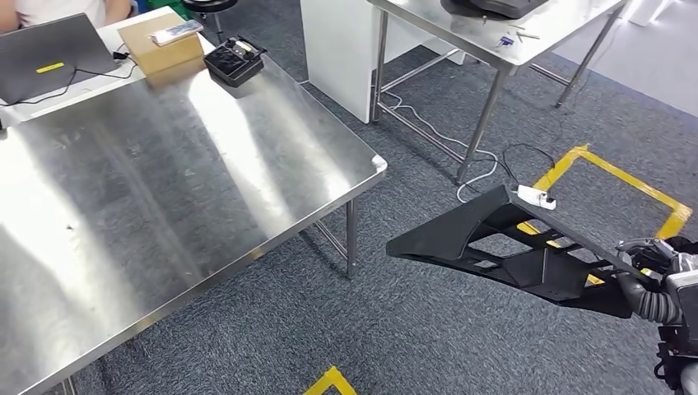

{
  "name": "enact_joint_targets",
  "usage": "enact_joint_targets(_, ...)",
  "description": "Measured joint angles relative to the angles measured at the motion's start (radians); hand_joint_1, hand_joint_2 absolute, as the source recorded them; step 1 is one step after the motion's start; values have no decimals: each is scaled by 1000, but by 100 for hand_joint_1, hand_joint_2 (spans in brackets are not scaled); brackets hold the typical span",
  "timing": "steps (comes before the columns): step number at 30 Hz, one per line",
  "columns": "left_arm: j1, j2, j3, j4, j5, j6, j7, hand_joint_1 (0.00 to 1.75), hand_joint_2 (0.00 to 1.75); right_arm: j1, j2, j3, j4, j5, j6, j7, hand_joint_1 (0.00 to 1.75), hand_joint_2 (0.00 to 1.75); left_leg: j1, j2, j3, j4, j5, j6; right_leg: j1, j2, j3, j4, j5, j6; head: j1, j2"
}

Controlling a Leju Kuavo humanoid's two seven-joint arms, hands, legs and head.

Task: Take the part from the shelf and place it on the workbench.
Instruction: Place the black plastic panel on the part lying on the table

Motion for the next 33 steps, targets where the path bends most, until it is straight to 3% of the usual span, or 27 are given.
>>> enact_joint_targets(1, 0, 1, 0, 0, -2, 0, 0, 0, 175, 2, 1, 0, 0, 0, 0, 0, 175, 175, 0, -6, -3, 9, -6, -8, -1, 6, 29, -57, 20, 3, 2, 0)
enact_joint_targets(2, 0, 2, 0, 0, -4, 0, -1, 0, 175, 4, 2, -1, 0, -1, 0, -1, 175, 175, -1, -12, -7, 17, -10, -15, -1, 10, 45, -89, 29, -1, 2, 0)
enact_joint_targets(5, 3, 5, -2, 0, -7, 0, -2, 0, 175, 13, 7, -2, -1, -2, -2, -3, 175, 175, -2, -19, -17, 25, -13, -26, 2, 3, 47, -95, 32, -27, 1, 0)
enact_joint_targets(7, 5, 6, -3, 0, -7, -1, -2, 0, 175, 17, 8, -3, -1, -4, -2, -3, 175, 175, 1, 0, -32, 58, -37, -33, -1, -3, 47, -95, 34, -40, -2, 0)
enact_joint_targets(10, 4, 6, -7, 1, -8, -4, -2, 0, 175, 24, 7, -7, -2, -9, -2, -3, 175, 175, 4, 35, -119, 239, -133, -44, 5, -17, 47, -96, 33, -52, -5, 0)
enact_joint_targets(11, 4, 7, -8, 1, -9, -6, -2, 0, 175, 26, 7, -11, -2, -11, -1, -2, 175, 175, 5, 38, -149, 298, -153, -44, 8, -23, 46, -96, 32, -54, -5, 0)
enact_joint_targets(12, 4, 7, -8, 1, -9, -7, -1, 0, 175, 28, 7, -14, -2, -13, 0, 0, 175, 175, 4, 39, -164, 325, -155, -41, 10, -28, 47, -96, 31, -55, -5, 0)
enact_joint_targets(13, 4, 7, -9, 1, -9, -8, 0, 0, 175, 29, 6, -17, -2, -15, 1, 1, 175, 175, 3, 40, -159, 311, -136, -37, 13, -33, 48, -96, 30, -56, -5, 0)
enact_joint_targets(15, 4, 9, -10, 1, -12, -9, 1, 0, 175, 29, 1, -22, -1, -19, 4, 4, 175, 175, -3, 52, -95, 181, -68, -17, 18, -43, 52, -96, 28, -59, -5, 0)
enact_joint_targets(17, 2, 13, -11, 1, -14, -11, 3, 0, 175, 28, -4, -25, 0, -22, 6, 4, 175, 175, -13, 75, -36, 63, -28, 0, 24, -52, 55, -97, 25, -58, -4, 0)
enact_joint_targets(18, 1, 14, -12, 1, -15, -11, 3, 0, 175, 28, -5, -26, 0, -22, 6, 4, 175, 175, -18, 82, -25, 39, -24, 5, 25, -57, 55, -98, 25, -55, -4, 0)
enact_joint_targets(20, 1, 14, -13, 2, -16, -12, 5, 0, 175, 29, -8, -26, 3, -22, 6, 5, 175, 175, -23, 73, -24, 29, -22, 9, 26, -66, 56, -102, 25, -48, -5, 0)
enact_joint_targets(22, 1, 14, -13, 2, -16, -11, 9, 0, 175, 28, -11, -26, 5, -21, 7, 6, 175, 175, -18, 62, -12, 8, -8, 14, 27, -55, 48, -83, 14, -41, -5, 0)
enact_joint_targets(23, 1, 13, -13, 2, -16, -11, 10, 0, 175, 26, -12, -26, 7, -20, 7, 6, 175, 175, -15, 57, -6, -3, -1, 17, 27, -41, 30, -47, -4, -41, -3, 0)
enact_joint_targets(25, 1, 11, -13, 2, -15, -10, 12, 0, 175, 25, -11, -26, 12, -17, 7, 7, 175, 175, -12, 45, -2, -10, 5, 20, 21, -16, -33, 78, -56, -44, -1, 0)
enact_joint_targets(27, 1, 8, -13, 3, -13, -10, 15, 0, 175, 25, -9, -22, 19, -11, 7, 7, 175, 175, -12, 29, -3, -9, 4, 20, 17, -11, -85, 173, -82, -35, 0, 0)
enact_joint_targets(28, 1, 6, -13, 3, -12, -10, 17, 0, 175, 24, -8, -20, 23, -8, 7, 7, 175, 175, -11, 21, -3, -7, 4, 19, 14, -10, -86, 168, -71, -25, 0, 0)
enact_joint_targets(29, 1, 5, -13, 4, -10, -10, 18, 0, 175, 22, -8, -18, 27, -4, 7, 7, 175, 175, -10, 12, -2, -4, 2, 16, 9, -9, -66, 122, -45, -12, 0, 0)
enact_joint_targets(31, 1, 3, -13, 4, -9, -8, 22, 0, 175, 10, -7, -14, 36, 4, 6, 7, 175, 175, -9, -4, -5, 8, -5, 6, 1, 6, 0, -18, 13, 7, 2, 0)
enact_joint_targets(33, 1, 2, -13, 4, -8, -6, 25, 0, 175, -7, -6, -7, 49, 12, 5, 7, 175, 175, -12, -14, -12, 20, -13, -7, 1, 17, 36, -91, 37, -1, 2, 0)
